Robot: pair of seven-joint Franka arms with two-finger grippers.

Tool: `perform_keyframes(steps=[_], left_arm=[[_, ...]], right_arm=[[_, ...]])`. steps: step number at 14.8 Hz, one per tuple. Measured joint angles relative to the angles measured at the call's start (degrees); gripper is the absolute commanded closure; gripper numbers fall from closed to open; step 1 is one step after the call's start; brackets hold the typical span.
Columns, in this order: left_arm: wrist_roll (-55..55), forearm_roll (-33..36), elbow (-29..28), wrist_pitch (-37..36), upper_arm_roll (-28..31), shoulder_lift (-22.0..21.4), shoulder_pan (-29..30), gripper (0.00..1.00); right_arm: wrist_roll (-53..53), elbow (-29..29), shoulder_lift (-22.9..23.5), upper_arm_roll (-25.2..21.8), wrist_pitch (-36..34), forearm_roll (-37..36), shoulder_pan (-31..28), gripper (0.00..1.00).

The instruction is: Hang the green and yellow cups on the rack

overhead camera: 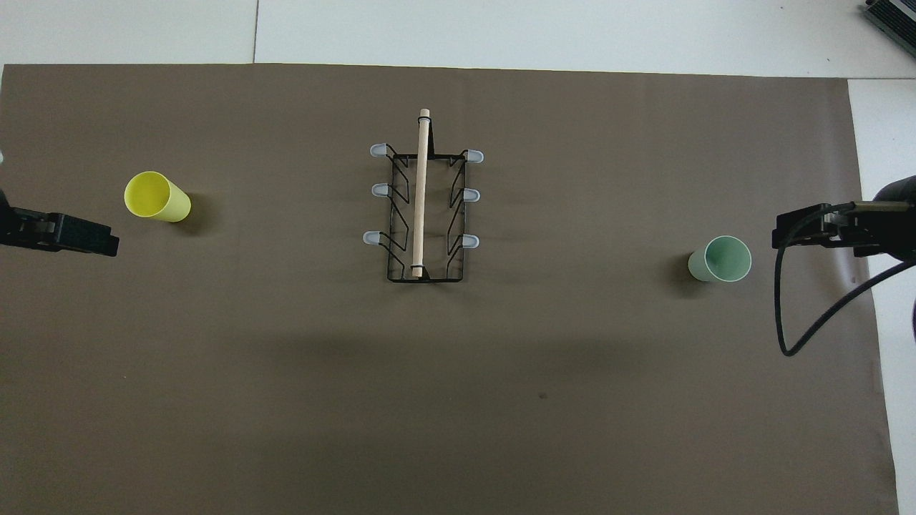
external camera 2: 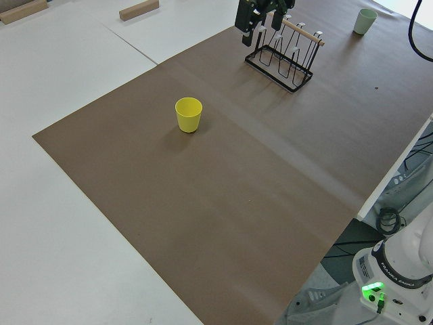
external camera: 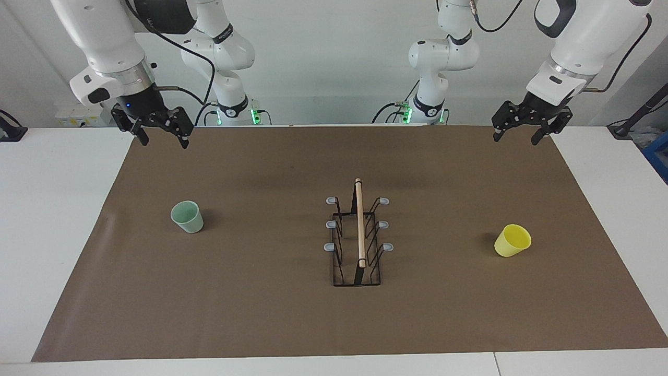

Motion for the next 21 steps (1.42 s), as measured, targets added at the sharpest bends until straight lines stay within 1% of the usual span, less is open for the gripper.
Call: perform_keyframes(steps=[10,12,14,15,17,19,21], left_arm=[[-0.16,0.02,0.0,-1.78,0.23,-0.02,0.47,0.0],[-0.25,0.02,0.03,-1.78,0.46,0.01,0.89,0.0],[-0.31,0.02,0.78,-1.74,0.52,0.72,0.88,0.0],[-0.47,0.02,2.39,-1.76,0.64,1.94,0.86,0.0],[-0.63,-0.03,8.11,-2.3,1.82,6.61,0.82,0.0],[-0.64,-0.52,15.4,-3.32,3.62,13.09,0.72,0.0],[-0.64,-1.54,22.08,-3.5,5.95,20.01,0.55,0.0]], right_arm=[[0.0,-0.16,-0.09,0.02,-0.31,1.3,0.01,0.0],[0.0,-1.43,-0.59,0.02,-0.21,1.33,0.01,0.0],[0.03,-3.82,-0.83,0.03,2.76,1.36,0.01,0.0],[0.03,-5.26,-0.46,0.03,4.54,1.37,0.01,0.0],[-0.44,-7.27,2.33,0.03,8.19,1.36,0.01,0.0],[-4.81,-7.28,7.3,0.01,11.55,1.19,-0.03,0.0],[-11.87,-5.98,12.67,0.07,14.7,-1.23,-0.01,0.0]])
